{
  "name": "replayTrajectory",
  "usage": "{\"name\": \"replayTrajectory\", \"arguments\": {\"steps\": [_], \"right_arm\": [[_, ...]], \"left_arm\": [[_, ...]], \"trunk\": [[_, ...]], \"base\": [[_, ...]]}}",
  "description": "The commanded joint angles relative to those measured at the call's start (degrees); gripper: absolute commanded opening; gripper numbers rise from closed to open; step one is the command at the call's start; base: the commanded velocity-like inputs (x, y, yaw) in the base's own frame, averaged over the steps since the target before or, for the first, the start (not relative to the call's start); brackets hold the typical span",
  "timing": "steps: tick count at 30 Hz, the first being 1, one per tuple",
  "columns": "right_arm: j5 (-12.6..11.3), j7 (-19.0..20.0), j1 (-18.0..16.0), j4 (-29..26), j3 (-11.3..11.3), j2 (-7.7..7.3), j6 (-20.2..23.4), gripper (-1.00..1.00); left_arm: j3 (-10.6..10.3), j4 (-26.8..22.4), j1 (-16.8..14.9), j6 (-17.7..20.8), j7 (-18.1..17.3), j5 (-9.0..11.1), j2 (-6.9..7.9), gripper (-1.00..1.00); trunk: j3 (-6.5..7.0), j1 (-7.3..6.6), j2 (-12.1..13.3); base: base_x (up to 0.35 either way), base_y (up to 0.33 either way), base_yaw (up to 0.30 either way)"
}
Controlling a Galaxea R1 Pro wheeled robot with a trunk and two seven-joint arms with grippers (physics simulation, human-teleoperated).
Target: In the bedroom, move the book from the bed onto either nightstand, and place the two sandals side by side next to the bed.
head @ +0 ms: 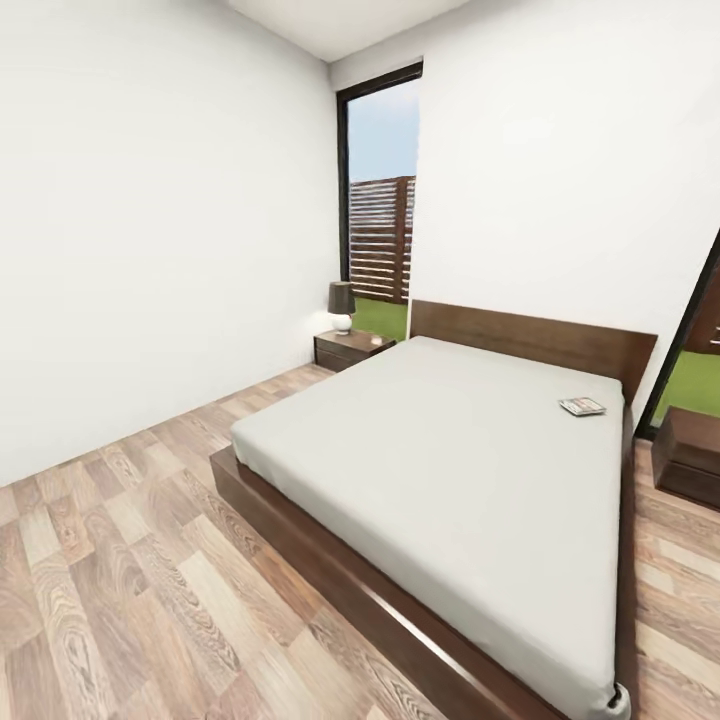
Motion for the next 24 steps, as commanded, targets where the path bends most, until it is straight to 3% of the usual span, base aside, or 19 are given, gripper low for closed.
{"name": "replayTrajectory", "arguments": {"steps": [1,4,11,17,24], "right_arm": [[-0.01,0.03,-0.03,-0.16,0.01,-0.01,0.03,1.0],[0.03,0.03,-0.03,-1.88,0.01,-0.04,-0.02,1.0],[0.0,-0.05,-0.03,-17.17,-0.03,-0.22,-0.04,1.0],[-0.03,0.03,-0.03,-26.91,-0.25,-0.36,0.01,1.0],[-0.13,0.04,-0.03,-30.48,-1.78,-0.35,-0.02,1.0]], "left_arm": [[-0.01,-1.1,0.01,0.02,-0.01,-0.07,-0.03,1.0],[-0.03,-6.8,0.01,0.1,0.06,-0.04,-0.08,1.0],[-0.09,-21.1,0.01,0.23,0.01,0.02,-0.24,1.0],[-0.1,-33.41,-0.07,0.46,0.1,0.14,-1.2,1.0],[-0.16,-36.78,-0.08,0.26,0.08,0.16,-2.06,1.0]], "trunk": [[-0.05,0.0,-0.03],[-0.05,0.0,-0.03],[-0.06,0.0,-0.03],[-0.17,0.0,-0.03],[-0.35,0.0,-0.03]], "base": [[0.0,0.0,0.294],[0.0,0.0,0.294],[0.0,0.0,0.294],[0.0,0.0,0.292],[0.0,0.0,0.291]]}}
